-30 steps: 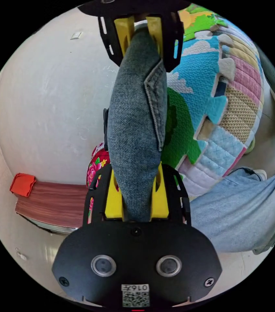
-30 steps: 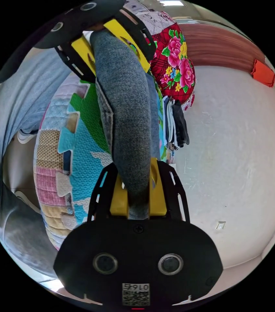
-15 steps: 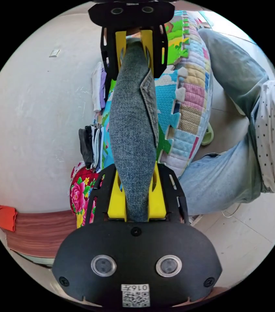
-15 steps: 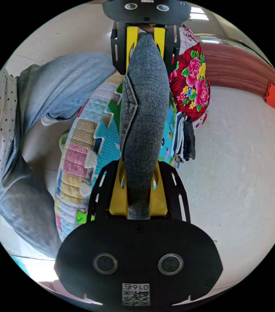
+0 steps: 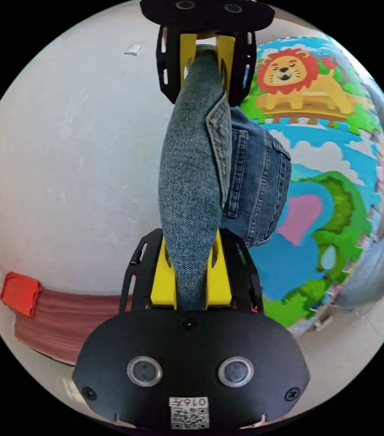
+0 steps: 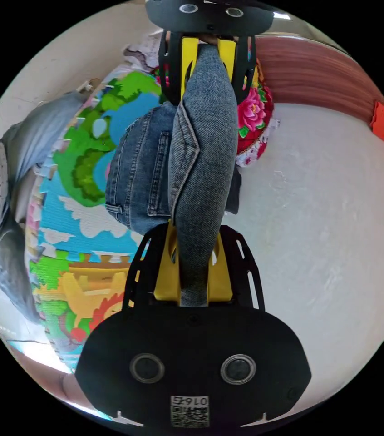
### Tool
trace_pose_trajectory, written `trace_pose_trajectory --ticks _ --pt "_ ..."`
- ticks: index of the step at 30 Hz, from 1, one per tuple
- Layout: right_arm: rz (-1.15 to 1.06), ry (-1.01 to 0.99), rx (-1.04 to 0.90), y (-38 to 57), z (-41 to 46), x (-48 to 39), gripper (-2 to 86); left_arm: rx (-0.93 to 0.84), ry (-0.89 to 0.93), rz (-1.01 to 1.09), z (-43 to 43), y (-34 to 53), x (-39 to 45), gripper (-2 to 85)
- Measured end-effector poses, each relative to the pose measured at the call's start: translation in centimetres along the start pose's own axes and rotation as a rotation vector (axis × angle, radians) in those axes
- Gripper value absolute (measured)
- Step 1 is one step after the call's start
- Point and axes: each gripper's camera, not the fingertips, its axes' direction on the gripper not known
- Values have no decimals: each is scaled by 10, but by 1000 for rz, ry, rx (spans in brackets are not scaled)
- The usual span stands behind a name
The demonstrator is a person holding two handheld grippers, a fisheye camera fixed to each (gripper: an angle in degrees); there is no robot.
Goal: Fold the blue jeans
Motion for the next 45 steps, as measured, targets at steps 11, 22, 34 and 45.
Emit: trace_pose_trajectory --ticks 11,22,34,45 --pt "159 674 -239 -113 333 30 82 -177 -394 60 353 6 98 93" --pt "-6 514 -306 -92 462 -97 73 -221 -190 17 418 57 207 83" --pt "388 363 154 118 432 -184 38 135 -117 -716 311 270 194 -3" --pt "1112 -209 36 203 595 -149 -4 -32 457 -1207 462 275 194 -10"
